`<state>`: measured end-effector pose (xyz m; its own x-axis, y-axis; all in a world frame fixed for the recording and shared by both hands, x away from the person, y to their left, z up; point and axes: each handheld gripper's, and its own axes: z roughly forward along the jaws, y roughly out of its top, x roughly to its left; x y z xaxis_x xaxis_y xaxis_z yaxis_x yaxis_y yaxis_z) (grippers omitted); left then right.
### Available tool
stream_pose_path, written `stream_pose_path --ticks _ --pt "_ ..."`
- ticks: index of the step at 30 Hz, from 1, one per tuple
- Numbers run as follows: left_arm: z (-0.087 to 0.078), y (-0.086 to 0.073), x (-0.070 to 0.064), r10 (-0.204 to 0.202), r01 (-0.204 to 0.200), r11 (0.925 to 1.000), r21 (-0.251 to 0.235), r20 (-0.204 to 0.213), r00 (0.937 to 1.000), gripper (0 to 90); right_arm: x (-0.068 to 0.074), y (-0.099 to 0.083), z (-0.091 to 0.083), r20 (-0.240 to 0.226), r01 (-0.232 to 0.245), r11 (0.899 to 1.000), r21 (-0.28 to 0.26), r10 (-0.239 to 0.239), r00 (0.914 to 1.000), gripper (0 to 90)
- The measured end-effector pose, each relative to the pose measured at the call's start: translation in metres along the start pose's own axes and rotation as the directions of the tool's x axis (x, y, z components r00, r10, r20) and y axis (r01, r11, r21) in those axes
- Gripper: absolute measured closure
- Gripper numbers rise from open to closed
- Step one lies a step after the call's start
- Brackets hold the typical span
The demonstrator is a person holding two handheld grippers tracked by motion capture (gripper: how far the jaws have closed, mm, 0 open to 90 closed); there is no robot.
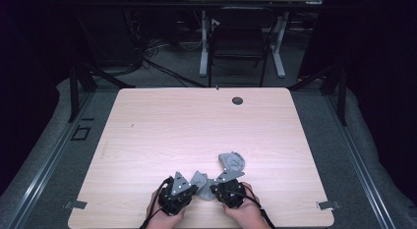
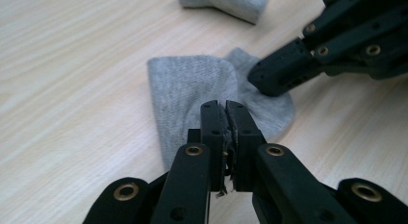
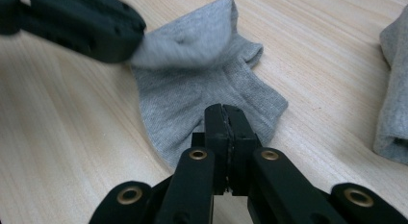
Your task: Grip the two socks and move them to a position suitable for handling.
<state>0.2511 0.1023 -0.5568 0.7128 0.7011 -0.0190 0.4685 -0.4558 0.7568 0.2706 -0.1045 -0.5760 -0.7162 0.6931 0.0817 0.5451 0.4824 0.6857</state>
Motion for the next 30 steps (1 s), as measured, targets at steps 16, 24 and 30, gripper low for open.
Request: stream_pose_path --ticks 16,24,30 --pt "-0.033 -0.015 0.023 -0.087 0.089 0.9956 0.03 -0.053 0.9948 85.0 -0.004 -0.004 -0.013 0.005 0.039 0.997 0.064 -0.039 0.9992 89.3" --pt "-0.03 -0.016 0.029 -0.082 0.081 0.9966 -0.013 -0.037 0.996 82.0 -0.006 -0.005 -0.017 -0.006 -0.006 1.0 0.018 0.006 1.0 88.2" --pt "-0.005 -0.011 0.034 -0.038 0.038 0.9993 -0.001 -0.019 0.9991 81.9 -0.009 -0.001 -0.016 0.014 -0.013 0.999 -0.043 0.014 0.9998 87.6"
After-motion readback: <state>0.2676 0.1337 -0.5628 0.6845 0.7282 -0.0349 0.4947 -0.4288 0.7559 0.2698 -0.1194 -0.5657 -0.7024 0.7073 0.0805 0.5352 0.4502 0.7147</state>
